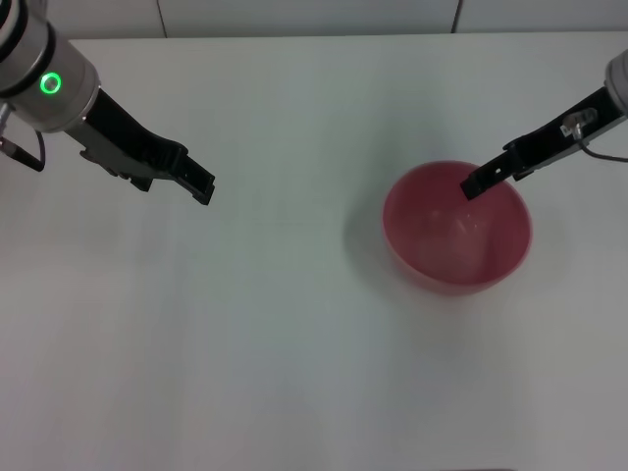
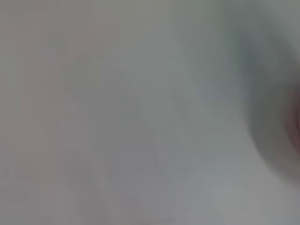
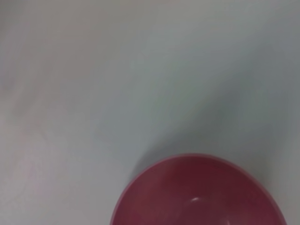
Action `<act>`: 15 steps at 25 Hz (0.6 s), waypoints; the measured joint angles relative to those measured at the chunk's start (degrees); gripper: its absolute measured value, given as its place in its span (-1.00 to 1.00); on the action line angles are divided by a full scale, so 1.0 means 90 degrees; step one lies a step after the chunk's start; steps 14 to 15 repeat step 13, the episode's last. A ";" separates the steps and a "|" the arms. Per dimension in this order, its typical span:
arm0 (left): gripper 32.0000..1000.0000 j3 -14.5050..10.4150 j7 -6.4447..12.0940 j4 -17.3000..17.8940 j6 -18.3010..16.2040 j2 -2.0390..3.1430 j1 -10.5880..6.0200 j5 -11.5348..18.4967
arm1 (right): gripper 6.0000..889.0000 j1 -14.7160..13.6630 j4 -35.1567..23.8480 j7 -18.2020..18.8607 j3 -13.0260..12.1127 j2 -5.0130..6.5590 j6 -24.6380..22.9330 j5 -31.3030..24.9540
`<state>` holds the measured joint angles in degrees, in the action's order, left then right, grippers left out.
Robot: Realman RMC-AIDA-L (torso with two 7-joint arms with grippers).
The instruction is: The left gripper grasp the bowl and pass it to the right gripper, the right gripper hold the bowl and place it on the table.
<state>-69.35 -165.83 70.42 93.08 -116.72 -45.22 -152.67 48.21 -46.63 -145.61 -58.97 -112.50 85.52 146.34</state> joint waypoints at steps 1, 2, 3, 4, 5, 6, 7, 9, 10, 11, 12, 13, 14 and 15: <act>0.67 0.0000 0.0000 -0.0001 0.0000 0.0000 -0.0003 0.0000 | 0.98 0.0002 -0.0003 0.0000 0.0000 0.0001 0.0000 0.0000; 0.67 0.0000 0.0001 -0.0001 0.0000 0.0000 -0.0004 0.0000 | 0.98 0.0003 -0.0004 -0.0001 0.0000 0.0000 0.0000 0.0000; 0.67 0.0000 0.0001 -0.0002 0.0000 0.0000 -0.0007 0.0000 | 0.98 0.0003 -0.0004 -0.0002 0.0000 0.0000 0.0000 0.0000; 0.67 0.0000 0.0002 -0.0002 0.0000 0.0000 -0.0007 0.0000 | 0.98 0.0004 -0.0004 -0.0002 0.0000 0.0001 0.0000 0.0000; 0.67 0.0000 0.0003 -0.0002 0.0000 0.0000 -0.0007 0.0000 | 0.98 0.0009 -0.0005 -0.0002 0.0000 0.0000 0.0001 0.0000; 0.67 0.0000 0.0006 -0.0002 0.0000 0.0000 -0.0007 0.0000 | 0.98 0.0015 -0.0008 -0.0002 0.0000 0.0001 0.0006 0.0000; 0.67 0.0000 0.0008 -0.0002 0.0000 0.0000 -0.0005 0.0000 | 0.98 0.0021 -0.0014 -0.0003 0.0000 0.0001 0.0018 0.0000; 0.67 0.0000 0.0012 -0.0002 0.0000 0.0000 -0.0004 0.0000 | 0.98 0.0026 -0.0022 -0.0003 0.0000 0.0001 0.0049 0.0000; 0.67 0.0000 0.0013 -0.0002 0.0000 0.0000 -0.0004 0.0000 | 0.98 0.0029 -0.0024 -0.0003 0.0000 0.0001 0.0060 0.0000; 0.67 0.0000 0.0013 -0.0002 0.0000 0.0000 -0.0005 0.0000 | 0.98 0.0032 -0.0025 -0.0004 0.0000 0.0001 0.0067 0.0001; 0.67 0.0000 0.0013 -0.0002 0.0000 0.0000 -0.0006 0.0000 | 0.98 0.0036 -0.0025 -0.0006 0.0000 0.0001 0.0069 0.0002; 0.67 0.0000 0.0012 -0.0002 0.0000 0.0000 -0.0006 0.0000 | 0.98 0.0037 -0.0025 -0.0008 0.0000 0.0001 0.0069 0.0004; 0.67 0.0000 0.0012 -0.0002 0.0000 0.0000 -0.0006 0.0000 | 0.98 0.0037 -0.0025 -0.0008 0.0000 0.0001 0.0069 0.0004; 0.67 0.0000 0.0012 -0.0002 0.0000 0.0000 -0.0006 0.0000 | 0.98 0.0037 -0.0025 -0.0008 0.0000 0.0001 0.0069 0.0004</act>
